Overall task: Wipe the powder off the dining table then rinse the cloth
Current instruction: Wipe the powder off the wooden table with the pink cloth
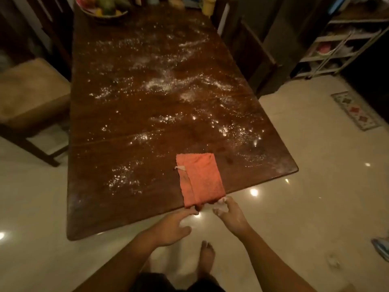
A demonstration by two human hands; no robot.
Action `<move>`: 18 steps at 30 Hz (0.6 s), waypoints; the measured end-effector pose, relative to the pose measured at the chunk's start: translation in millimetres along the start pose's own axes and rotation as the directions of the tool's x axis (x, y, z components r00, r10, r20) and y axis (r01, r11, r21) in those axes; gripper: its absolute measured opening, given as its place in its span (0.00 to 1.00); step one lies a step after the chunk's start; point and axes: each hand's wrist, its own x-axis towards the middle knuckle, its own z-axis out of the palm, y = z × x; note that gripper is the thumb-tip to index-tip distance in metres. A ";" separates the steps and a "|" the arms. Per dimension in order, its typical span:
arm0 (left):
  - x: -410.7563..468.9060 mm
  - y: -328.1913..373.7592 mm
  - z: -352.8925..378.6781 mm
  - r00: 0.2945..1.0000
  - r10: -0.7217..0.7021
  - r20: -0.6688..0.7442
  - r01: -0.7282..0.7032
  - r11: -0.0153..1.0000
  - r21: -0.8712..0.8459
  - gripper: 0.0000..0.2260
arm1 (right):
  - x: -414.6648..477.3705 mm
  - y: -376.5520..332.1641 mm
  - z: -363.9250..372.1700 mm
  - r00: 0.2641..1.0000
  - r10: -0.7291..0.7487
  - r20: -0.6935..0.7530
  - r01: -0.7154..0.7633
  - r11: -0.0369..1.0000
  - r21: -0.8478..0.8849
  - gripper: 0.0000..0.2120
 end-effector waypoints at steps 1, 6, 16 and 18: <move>5.3 0.7 9.6 1.000 -0.024 -0.012 0.024 1.000 0.007 0.25 | 4.3 3.9 -4.5 0.999 -0.012 0.047 0.012 1.000 -0.002 0.12; 30.5 -16.5 48.0 0.982 -0.178 -0.064 0.180 0.984 0.018 0.27 | 22.8 21.3 -32.0 0.945 -0.029 0.325 0.057 0.995 -0.078 0.13; 35.9 18.0 90.3 0.835 -0.199 -0.514 0.124 0.976 -0.178 0.09 | 21.6 35.6 -51.7 0.892 -0.065 0.447 0.034 0.997 0.076 0.17; 30.4 26.8 97.2 0.786 -0.255 -0.563 0.127 0.958 -0.257 0.05 | 18.0 35.8 -53.7 0.904 -0.057 0.424 0.001 0.991 0.132 0.19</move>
